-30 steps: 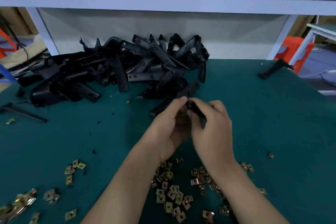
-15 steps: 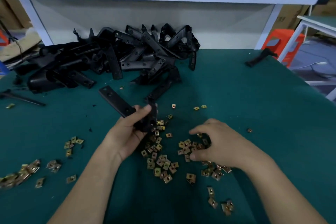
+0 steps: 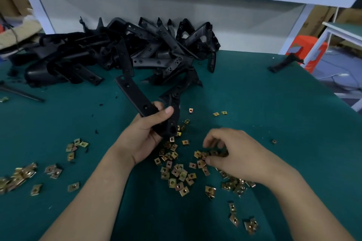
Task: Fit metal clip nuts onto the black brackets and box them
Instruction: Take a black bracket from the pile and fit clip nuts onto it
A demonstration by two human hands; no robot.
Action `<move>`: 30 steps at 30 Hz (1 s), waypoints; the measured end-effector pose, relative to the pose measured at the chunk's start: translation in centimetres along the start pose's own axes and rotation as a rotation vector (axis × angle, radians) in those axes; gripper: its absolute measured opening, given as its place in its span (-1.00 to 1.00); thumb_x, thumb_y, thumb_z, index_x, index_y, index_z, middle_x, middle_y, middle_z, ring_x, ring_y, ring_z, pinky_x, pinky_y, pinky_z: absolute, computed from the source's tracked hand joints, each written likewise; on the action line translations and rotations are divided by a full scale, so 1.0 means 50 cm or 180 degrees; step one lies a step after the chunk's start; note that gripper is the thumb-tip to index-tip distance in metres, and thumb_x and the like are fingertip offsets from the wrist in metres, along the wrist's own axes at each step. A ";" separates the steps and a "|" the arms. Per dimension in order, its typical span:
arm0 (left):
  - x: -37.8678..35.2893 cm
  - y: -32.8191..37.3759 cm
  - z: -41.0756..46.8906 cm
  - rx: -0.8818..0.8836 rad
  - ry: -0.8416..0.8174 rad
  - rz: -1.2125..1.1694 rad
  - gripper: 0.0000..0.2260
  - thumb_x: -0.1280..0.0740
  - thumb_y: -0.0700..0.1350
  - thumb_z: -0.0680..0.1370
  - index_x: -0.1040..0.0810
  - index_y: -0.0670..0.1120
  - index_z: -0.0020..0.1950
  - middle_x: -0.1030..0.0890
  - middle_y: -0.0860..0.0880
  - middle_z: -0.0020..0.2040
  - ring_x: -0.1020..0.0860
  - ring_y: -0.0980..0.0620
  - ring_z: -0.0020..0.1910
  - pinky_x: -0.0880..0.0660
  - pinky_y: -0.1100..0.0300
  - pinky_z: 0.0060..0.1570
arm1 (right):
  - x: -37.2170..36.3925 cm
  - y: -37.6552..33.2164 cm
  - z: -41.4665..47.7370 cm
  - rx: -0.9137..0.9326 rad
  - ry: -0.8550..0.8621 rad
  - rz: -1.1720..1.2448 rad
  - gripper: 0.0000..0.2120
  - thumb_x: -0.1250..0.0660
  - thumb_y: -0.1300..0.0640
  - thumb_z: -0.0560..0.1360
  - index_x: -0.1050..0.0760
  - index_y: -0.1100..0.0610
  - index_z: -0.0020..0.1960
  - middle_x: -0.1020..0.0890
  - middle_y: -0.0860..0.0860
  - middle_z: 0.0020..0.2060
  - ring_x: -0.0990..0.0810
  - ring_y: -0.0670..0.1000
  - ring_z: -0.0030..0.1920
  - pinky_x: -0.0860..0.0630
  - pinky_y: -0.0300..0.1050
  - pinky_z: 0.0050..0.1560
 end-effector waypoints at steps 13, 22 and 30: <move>0.001 -0.003 0.016 -0.0048 -0.0180 -0.0059 -0.79 -0.47 -0.25 0.47 -0.47 -0.04 -0.15 -0.61 0.01 -0.21 -0.65 0.06 -0.21 -0.58 0.23 -0.27 | -0.004 -0.009 0.084 0.0334 -0.0320 0.1273 -0.84 -0.44 0.18 0.55 -0.61 -0.09 -0.06 -0.69 -0.16 -0.16 -0.66 -0.14 -0.11 -0.58 -0.25 -0.03; -0.002 -0.006 0.017 -0.0079 -0.0360 0.0155 -0.83 -0.45 -0.24 0.50 -0.48 -0.05 -0.13 -0.63 -0.01 -0.18 -0.65 0.05 -0.20 -0.59 0.21 -0.25 | -0.006 -0.005 0.089 0.0674 0.0028 0.1541 -0.80 -0.41 0.27 0.55 -0.70 -0.01 -0.02 -0.71 -0.12 -0.24 -0.68 -0.12 -0.15 -0.56 -0.32 -0.05; -0.002 -0.005 0.018 -0.0067 -0.0359 0.0128 -0.82 -0.48 -0.22 0.45 -0.50 -0.05 -0.13 -0.65 -0.03 -0.13 -0.66 0.04 -0.15 -0.59 0.22 -0.20 | -0.023 0.001 0.088 0.0662 0.0278 0.0447 -0.82 -0.44 -0.16 0.48 -0.64 -0.21 0.07 -0.53 -0.24 -0.06 -0.50 -0.23 0.03 -0.36 -0.44 -0.09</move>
Point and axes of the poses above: each hand's wrist, its own z-axis towards the middle knuckle, its own x-axis out of the back of the hand, y = z × x, the point moved 5 cm from there along z, towards the middle knuckle
